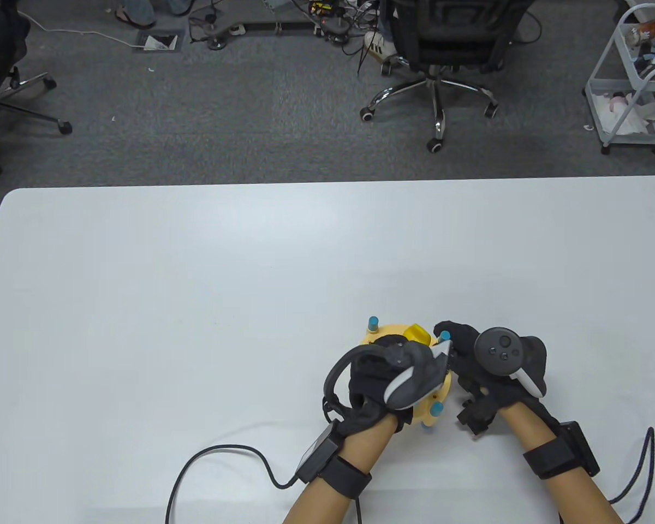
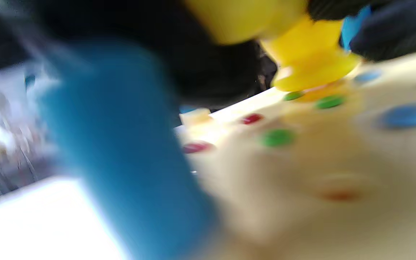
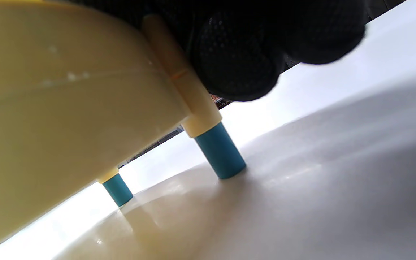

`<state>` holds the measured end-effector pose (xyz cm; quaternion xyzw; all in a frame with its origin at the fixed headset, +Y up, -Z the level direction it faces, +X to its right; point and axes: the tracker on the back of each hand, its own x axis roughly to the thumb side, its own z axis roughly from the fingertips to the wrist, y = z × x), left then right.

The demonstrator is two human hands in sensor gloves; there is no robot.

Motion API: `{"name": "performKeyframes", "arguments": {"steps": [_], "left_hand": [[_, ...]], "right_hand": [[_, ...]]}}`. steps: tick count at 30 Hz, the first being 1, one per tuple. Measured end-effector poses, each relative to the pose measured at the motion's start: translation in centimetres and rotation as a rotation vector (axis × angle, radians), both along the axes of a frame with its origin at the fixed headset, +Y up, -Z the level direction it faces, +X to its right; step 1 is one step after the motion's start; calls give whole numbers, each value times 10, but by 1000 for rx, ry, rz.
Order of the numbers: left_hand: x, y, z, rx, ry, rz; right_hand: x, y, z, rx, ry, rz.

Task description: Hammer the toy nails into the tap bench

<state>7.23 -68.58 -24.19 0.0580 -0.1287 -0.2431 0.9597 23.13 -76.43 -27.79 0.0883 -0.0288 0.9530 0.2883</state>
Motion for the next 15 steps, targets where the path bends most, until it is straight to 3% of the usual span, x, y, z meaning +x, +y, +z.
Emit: {"name": "performKeyframes", "arguments": {"steps": [1, 3, 5, 7, 10, 12, 15], "left_hand": [[5, 6, 4, 85, -7, 4], [0, 22, 13, 158, -2, 183], [-12, 38, 18, 144, -10, 390], [-24, 49, 20, 126, 10, 420], [-56, 64, 24, 197, 50, 493], [-77, 65, 23, 168, 88, 580], [-124, 48, 15, 30, 187, 770]], "right_hand": [[0, 0, 0, 1, -2, 0], [0, 0, 0, -1, 1, -1], [0, 0, 0, -1, -2, 0], [0, 0, 0, -2, -1, 0], [0, -1, 0, -8, 0, -7], [0, 0, 1, -5, -5, -3], [0, -1, 1, -2, -7, -4]]}}
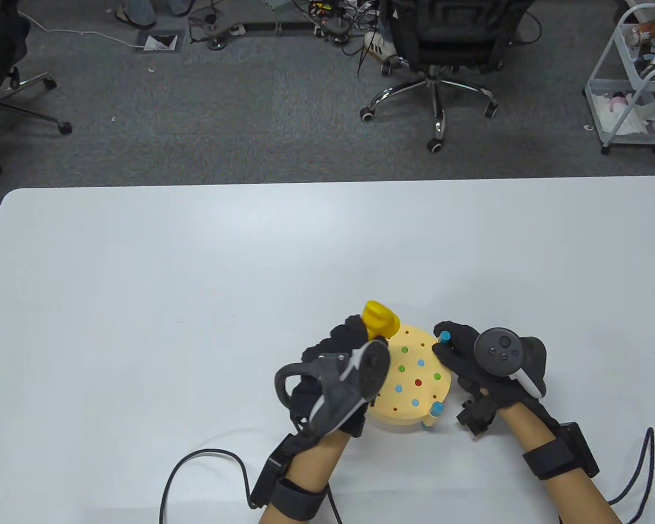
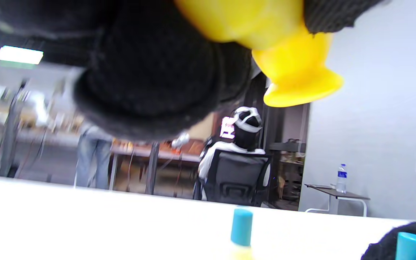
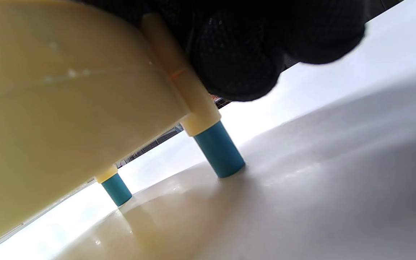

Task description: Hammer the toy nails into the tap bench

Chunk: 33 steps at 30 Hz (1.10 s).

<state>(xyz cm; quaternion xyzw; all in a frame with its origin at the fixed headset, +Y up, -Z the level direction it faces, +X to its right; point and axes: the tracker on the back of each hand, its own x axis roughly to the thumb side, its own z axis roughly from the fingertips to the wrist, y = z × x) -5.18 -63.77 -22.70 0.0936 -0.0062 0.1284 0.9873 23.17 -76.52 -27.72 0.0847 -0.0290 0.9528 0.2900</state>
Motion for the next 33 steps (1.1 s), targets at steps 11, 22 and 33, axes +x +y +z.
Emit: {"name": "performKeyframes", "arguments": {"steps": [11, 22, 33], "left_hand": [[-101, -107, -28, -368, 222, 366], [-89, -138, -37, -473, 270, 183], [-57, -135, -39, -414, 220, -295]], "right_hand": [[1, -2, 2, 3, -16, -29], [2, -2, 4, 14, -29, -21], [2, -2, 5, 16, -29, -22]]}}
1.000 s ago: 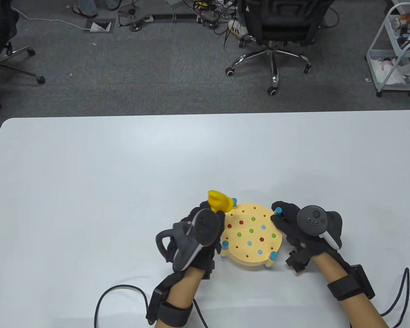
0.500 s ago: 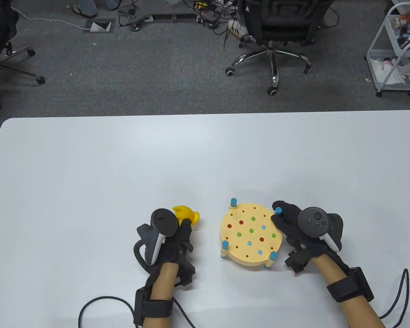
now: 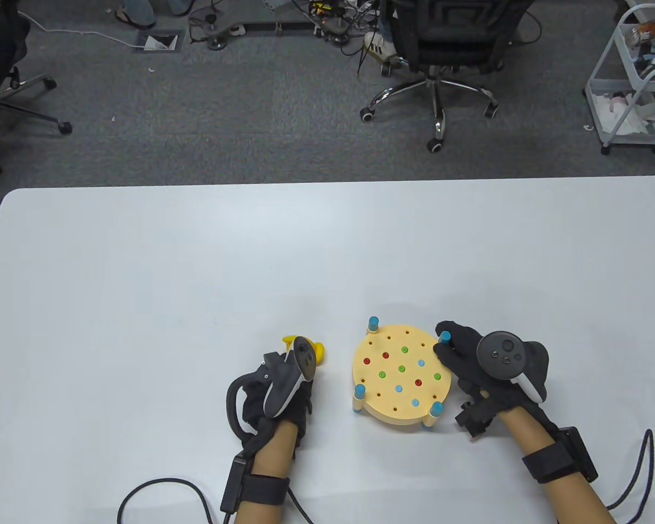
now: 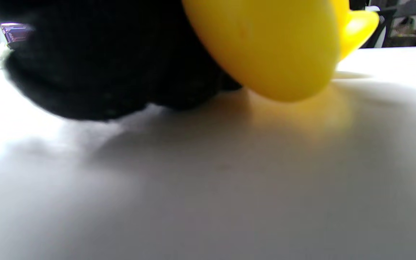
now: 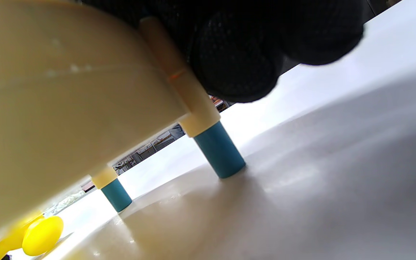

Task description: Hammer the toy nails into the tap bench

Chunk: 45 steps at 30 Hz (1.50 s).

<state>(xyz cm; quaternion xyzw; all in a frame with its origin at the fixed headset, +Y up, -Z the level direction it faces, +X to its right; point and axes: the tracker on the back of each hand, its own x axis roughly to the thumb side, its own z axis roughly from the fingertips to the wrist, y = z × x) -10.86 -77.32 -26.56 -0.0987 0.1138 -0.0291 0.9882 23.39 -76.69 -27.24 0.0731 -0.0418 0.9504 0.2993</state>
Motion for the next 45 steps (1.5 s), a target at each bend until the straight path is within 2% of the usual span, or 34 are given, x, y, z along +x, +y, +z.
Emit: {"name": "performKeyframes", "arguments": {"steps": [5, 7, 10, 12, 13, 15, 18, 20, 24, 27, 31, 36, 42, 45], "left_hand": [[2, -1, -1, -26, -11, -46], [2, -1, -2, -40, -30, -62], [-5, 3, 0, -3, -32, -51], [-16, 19, 3, 2, -36, -6], [-20, 26, 5, 22, -41, 24], [-35, 51, 15, 139, -58, 153], [-48, 78, 28, 340, -168, 276], [-54, 92, 38, 513, -215, 231], [-64, 88, 49, 623, -337, 50], [-79, 76, 47, 589, -378, -25], [-93, 61, 34, 443, -280, 84], [-98, 42, 27, 281, -213, -6], [-89, 34, 24, 235, -232, -63], [-85, 32, 24, 222, -244, -93]], "right_hand": [[6, 4, 4, 20, 5, 11], [16, 16, 9, 47, 19, -18], [37, 44, 18, 128, -16, -89], [58, 67, 29, 212, -69, -113], [64, 71, 33, 244, -85, -110], [77, 76, 42, 304, -124, -56], [85, 67, 50, 341, -159, 70], [85, 56, 46, 304, -152, 211], [80, 44, 38, 268, -137, 291], [79, 36, 33, 245, -139, 351], [79, 23, 29, 178, -133, 443], [77, 10, 25, 83, -124, 562], [68, 1, 23, 69, -127, 683], [63, -3, 23, 18, -108, 749]]}}
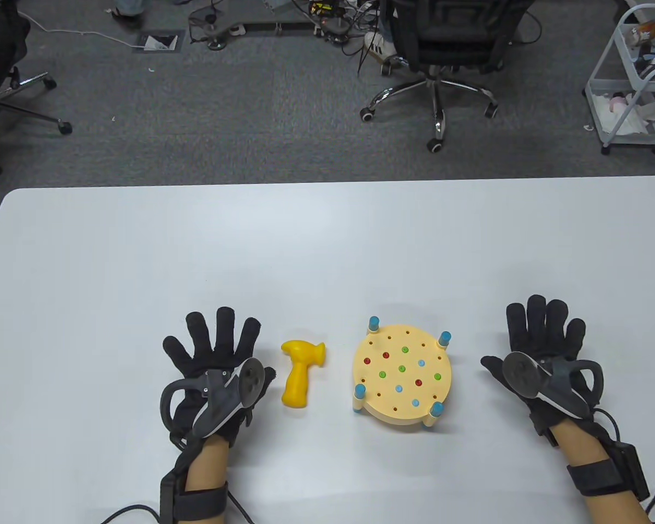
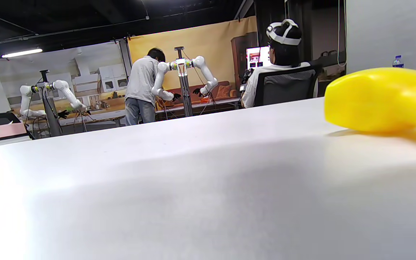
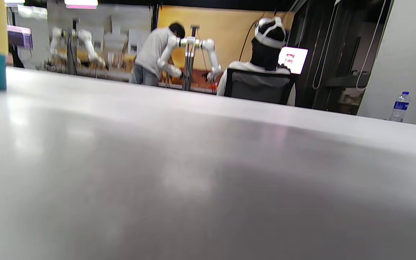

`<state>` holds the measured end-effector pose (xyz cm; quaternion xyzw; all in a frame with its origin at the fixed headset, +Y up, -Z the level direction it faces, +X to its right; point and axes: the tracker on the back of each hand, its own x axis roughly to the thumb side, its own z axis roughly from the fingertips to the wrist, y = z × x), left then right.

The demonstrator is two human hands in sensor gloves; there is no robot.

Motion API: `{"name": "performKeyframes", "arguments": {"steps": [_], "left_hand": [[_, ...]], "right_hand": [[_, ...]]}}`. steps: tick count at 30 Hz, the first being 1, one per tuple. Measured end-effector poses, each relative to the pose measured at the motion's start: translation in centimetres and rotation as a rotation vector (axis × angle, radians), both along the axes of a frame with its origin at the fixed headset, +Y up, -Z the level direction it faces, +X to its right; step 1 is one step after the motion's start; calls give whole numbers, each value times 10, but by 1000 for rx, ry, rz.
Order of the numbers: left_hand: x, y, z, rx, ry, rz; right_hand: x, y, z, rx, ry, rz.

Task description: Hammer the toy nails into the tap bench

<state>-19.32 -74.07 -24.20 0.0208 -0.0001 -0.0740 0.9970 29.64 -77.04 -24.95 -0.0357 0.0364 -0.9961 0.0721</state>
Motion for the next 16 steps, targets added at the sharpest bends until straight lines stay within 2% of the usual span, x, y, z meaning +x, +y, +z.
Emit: {"name": "performKeyframes", "arguments": {"steps": [6, 16], "left_hand": [[6, -3, 0, -25, -24, -5], [11, -4, 0, -28, -53, -10]], "right_hand": [[-4, -2, 1, -42, 27, -11], [-6, -4, 2, -182, 47, -87]]}}
